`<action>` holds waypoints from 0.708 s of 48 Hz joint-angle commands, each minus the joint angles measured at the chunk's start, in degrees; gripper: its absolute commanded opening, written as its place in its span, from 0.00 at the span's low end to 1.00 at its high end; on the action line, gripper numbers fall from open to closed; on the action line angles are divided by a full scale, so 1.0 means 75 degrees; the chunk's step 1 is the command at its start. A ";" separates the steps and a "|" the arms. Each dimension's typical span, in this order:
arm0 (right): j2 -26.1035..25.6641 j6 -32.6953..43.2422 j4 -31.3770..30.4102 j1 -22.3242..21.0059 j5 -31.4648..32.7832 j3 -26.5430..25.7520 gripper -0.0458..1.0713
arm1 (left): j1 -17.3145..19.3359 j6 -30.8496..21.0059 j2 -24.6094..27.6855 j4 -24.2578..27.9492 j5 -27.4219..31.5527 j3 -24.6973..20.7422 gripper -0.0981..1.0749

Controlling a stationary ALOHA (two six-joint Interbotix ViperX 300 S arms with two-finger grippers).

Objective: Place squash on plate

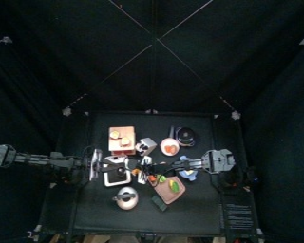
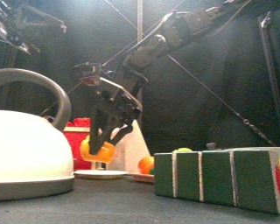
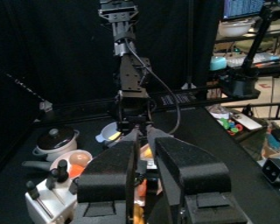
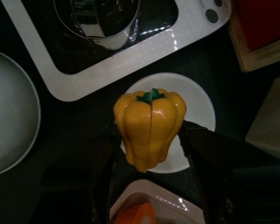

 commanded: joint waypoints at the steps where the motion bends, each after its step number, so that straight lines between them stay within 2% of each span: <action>1: -0.0410 0.0012 0.0023 0.0023 -0.0023 -0.0082 0.68 | 0.0023 0.0023 0.0012 0.0012 -0.0070 -0.0105 0.60; 11: -0.0914 -0.0023 0.0176 0.0199 0.0000 0.0211 0.68 | 0.0023 0.0023 0.0012 0.0023 -0.0082 -0.0105 0.59; 27: -0.2332 -0.0141 0.0129 0.0750 -0.0047 0.1934 0.68 | 0.0070 0.0023 0.0012 0.0012 -0.0070 -0.0105 0.60; 34: -0.2707 -0.0176 -0.0059 0.0996 -0.0164 0.2543 0.68 | 0.0082 0.0023 0.0012 0.0012 -0.0070 -0.0094 0.59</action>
